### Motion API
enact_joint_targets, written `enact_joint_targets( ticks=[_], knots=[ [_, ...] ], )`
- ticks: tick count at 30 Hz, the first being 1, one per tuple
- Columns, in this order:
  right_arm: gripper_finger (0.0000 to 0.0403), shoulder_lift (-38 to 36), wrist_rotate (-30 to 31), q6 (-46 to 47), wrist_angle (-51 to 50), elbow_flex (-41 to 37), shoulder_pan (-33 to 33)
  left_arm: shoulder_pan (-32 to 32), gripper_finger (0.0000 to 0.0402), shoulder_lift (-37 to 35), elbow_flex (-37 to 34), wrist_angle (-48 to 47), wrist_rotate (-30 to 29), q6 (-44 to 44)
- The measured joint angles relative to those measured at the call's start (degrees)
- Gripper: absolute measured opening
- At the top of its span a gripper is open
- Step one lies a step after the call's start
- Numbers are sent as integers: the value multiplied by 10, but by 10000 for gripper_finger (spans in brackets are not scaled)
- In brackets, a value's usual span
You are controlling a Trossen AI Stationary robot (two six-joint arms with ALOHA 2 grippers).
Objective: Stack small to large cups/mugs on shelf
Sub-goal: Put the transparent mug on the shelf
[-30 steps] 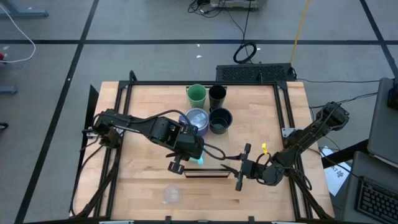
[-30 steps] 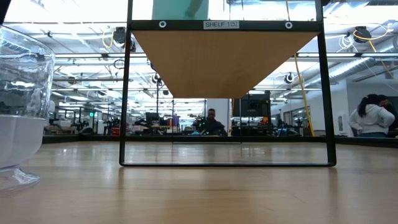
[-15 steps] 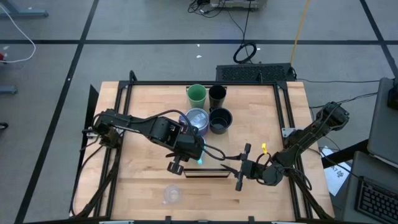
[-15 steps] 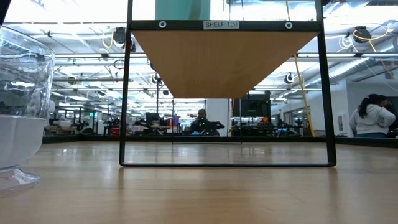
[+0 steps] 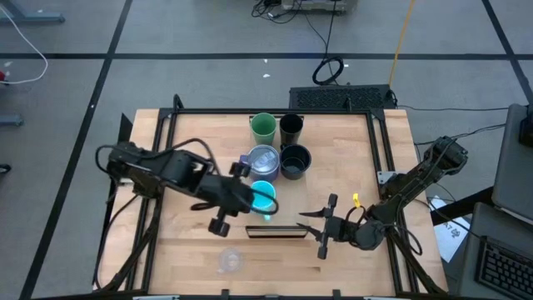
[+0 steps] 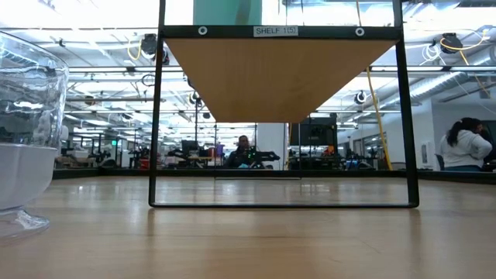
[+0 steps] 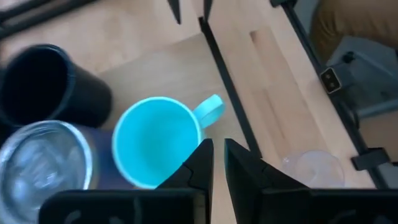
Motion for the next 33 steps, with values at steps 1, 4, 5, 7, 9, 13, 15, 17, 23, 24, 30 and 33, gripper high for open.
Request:
enact_joint_targets(
  ticks=[1, 4, 5, 7, 9, 13, 15, 17, 23, 24, 30, 33],
  knots=[
    [120, 0, 0, 0, 5, 0, 0, -7, 42, -6, 0, 0, -12, -2],
    [120, 0, 0, -1, 27, 0, 0, -30, 42, -20, 0, -1, -40, -13],
    [120, 0, 0, -1, 34, 0, 0, -37, 42, -24, 0, -2, -43, -16],
    [120, 0, 0, -1, 45, 0, 0, -55, 42, -26, -2, -6, -49, -24],
    [120, 0, 0, -1, 54, 0, 2, -72, 42, -26, -15, -5, -65, -31],
    [120, 0, 0, 15, 57, 0, 8, -111, 42, -25, -61, -4, -96, -57],
    [120, 0, 1, 20, 59, 0, 12, -128, 42, -25, -88, 3, -97, -61],
    [120, 0, 2, 27, 59, 1, 14, -143, 42, -26, -115, 7, -103, -74],
    [120, 0, 3, 23, 38, 32, 18, -171, 42, -94, -240, 84, -134, -131],
    [120, 0, 3, 23, 29, 40, 19, -174, 42, -111, -265, 103, -134, -139],
    [120, 7, 3, 43, -48, 97, 29, -198, 42, -233, -417, 222, -178, -177],
    [120, 22, 3, 50, -73, 128, 32, -208, 42, -283, -487, 282, -195, -181]
  ],
)
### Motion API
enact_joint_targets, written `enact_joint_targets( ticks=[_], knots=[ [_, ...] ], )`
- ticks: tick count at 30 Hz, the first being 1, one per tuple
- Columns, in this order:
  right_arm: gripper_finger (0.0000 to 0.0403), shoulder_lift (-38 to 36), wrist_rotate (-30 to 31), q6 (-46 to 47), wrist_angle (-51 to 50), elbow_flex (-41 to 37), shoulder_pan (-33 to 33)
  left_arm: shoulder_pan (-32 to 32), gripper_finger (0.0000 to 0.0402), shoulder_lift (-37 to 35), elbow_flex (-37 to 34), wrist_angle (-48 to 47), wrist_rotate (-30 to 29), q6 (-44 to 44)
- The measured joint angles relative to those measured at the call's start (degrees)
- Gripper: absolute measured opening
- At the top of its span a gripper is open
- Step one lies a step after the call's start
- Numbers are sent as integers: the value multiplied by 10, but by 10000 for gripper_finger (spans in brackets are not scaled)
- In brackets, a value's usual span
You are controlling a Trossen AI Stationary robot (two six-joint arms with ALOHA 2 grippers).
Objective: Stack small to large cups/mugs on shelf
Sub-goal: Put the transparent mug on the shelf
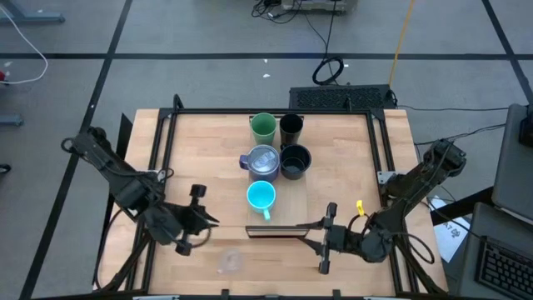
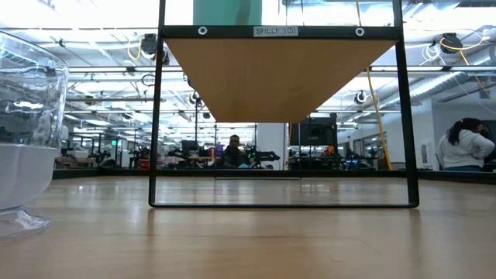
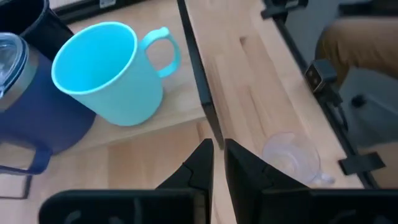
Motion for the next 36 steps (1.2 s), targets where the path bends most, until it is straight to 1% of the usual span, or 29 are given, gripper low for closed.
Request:
enact_joint_targets(
  ticks=[4, 7, 14, 18, 24, 30, 32, 36],
  knots=[
    [120, 31, 0, 0, -30, 46, 5, -11, 42, -53, -78, 74, -6, 3],
    [120, 55, 0, 6, -43, 79, 5, -13, 42, -76, -123, 104, -11, 3],
    [120, 119, -1, 12, -53, 147, 5, -13, 42, -95, -183, 137, -17, -5],
    [124, 157, -5, 28, -58, 186, 5, -20, 42, -95, -202, 152, -23, -10],
    [136, 219, -49, 50, -62, 244, 4, -39, 42, -96, -206, 162, -62, -9],
    [151, 274, -54, 49, -67, 305, 0, -57, 42, -95, -206, 174, -84, -15],
    [159, 294, -54, 44, -67, 328, -3, -67, 42, -95, -206, 171, -101, -24],
    [183, 340, -53, 37, -75, 380, -5, -86, 42, -95, -206, 167, -130, -76]
  ],
)
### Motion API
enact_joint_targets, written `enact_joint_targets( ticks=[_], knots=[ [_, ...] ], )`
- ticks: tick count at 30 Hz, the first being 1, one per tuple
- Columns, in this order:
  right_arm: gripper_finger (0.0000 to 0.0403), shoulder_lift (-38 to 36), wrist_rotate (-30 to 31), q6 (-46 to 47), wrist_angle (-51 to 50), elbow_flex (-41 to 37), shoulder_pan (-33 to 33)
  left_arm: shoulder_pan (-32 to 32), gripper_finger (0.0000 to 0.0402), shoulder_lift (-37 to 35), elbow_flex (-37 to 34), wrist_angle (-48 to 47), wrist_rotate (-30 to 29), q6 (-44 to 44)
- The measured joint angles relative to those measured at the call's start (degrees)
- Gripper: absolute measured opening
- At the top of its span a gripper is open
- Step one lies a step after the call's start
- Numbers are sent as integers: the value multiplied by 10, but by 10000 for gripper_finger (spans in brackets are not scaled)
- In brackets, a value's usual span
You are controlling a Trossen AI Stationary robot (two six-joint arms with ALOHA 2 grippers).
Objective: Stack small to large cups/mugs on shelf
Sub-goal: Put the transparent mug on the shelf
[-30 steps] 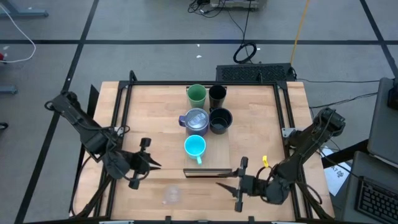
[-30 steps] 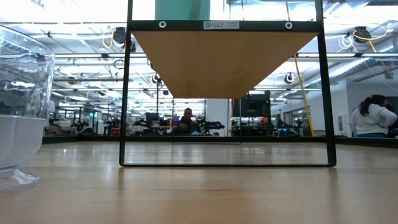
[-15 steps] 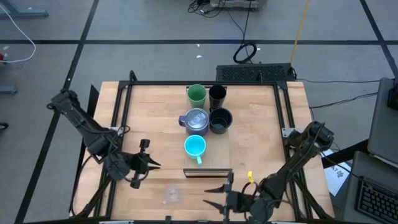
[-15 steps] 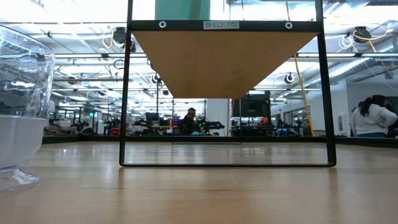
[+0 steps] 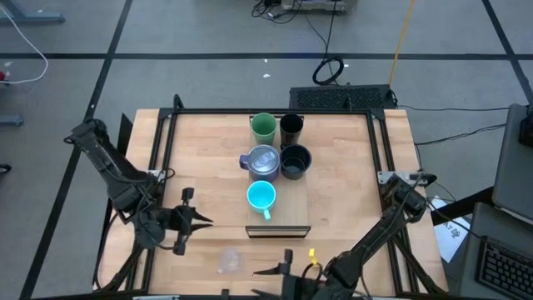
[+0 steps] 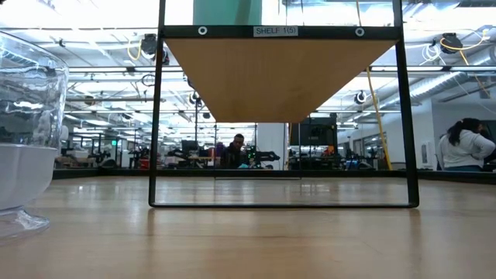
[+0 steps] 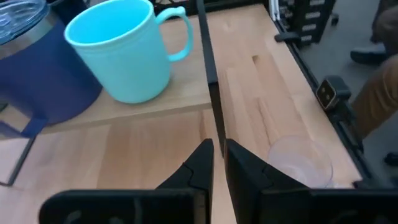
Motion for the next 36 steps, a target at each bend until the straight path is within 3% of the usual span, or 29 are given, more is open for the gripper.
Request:
enact_joint_targets(
  ticks=[8, 14, 22, 30, 36],
  knots=[
    [232, 84, 3, 25, -20, 106, -2, -69, 42, 2, 0, 0, -46, -27],
    [245, 132, -13, 63, -46, 164, -5, -105, 42, 2, -1, -1, -67, -33],
    [245, 151, -11, 113, -77, 167, -7, -130, 42, 2, -42, 23, -68, -49],
    [245, 154, -12, 121, -87, 151, -14, -151, 42, 2, -126, 157, -62, -60],
    [245, 154, -12, 123, -87, 137, -15, -174, 42, 5, -136, 199, -77, -65]
  ],
)
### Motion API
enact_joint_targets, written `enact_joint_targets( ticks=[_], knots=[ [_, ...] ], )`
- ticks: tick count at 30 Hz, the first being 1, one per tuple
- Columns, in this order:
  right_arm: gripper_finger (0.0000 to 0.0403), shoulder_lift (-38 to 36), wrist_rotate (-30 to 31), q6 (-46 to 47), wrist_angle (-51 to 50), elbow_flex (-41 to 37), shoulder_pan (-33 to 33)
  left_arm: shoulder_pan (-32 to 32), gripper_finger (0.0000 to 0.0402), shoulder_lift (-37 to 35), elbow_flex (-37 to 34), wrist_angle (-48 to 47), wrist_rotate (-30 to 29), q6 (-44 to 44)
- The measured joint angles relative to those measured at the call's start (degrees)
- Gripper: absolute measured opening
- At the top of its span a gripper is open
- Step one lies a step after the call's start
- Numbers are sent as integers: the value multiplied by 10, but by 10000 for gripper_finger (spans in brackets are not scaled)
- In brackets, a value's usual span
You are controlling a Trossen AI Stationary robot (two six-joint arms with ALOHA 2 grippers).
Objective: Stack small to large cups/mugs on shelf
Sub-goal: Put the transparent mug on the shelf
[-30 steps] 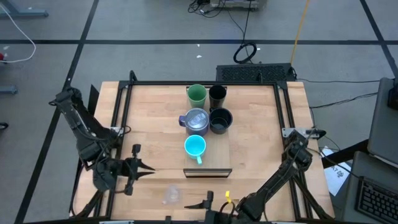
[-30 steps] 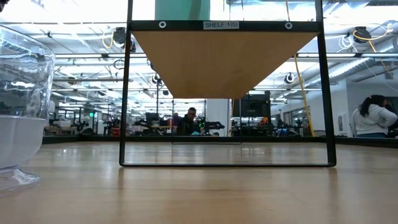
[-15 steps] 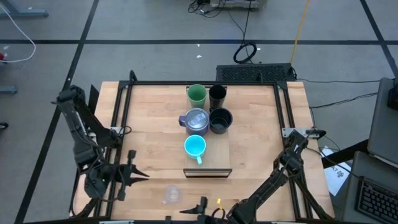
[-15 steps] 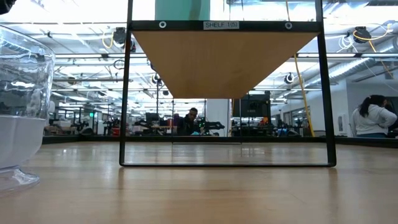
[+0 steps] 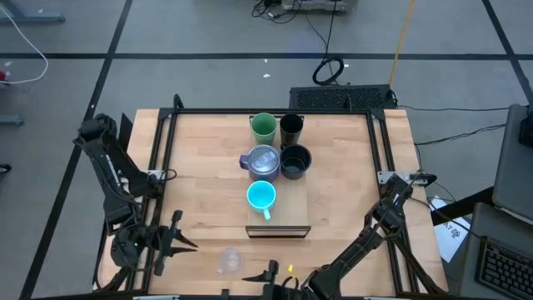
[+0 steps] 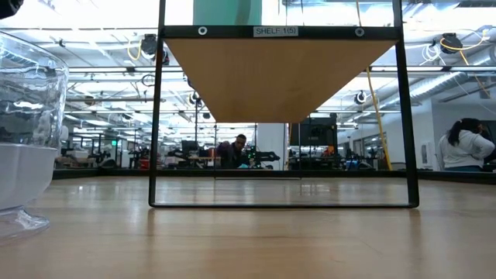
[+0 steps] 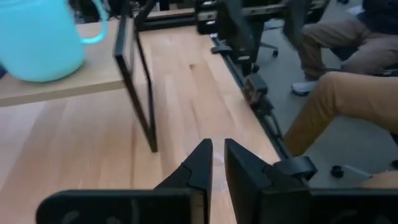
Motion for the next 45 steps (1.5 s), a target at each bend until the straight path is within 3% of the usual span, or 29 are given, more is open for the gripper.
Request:
enact_joint_targets(
  ticks=[12, 26, 38, 45],
  knots=[
    [244, 0, -19, 14, 1, -25, 3, -16, 42, 75, 10, 30, 7, 9],
    [244, 0, -30, 22, 0, -36, 4, -16, 45, 121, 98, -22, 89, 107],
    [244, 0, -30, 23, -16, -36, 5, 32, 156, 121, 145, -101, 162, 233],
    [244, -2, -32, 28, -35, -36, 14, 98, 165, 121, 145, -101, 241, 355]
  ],
)
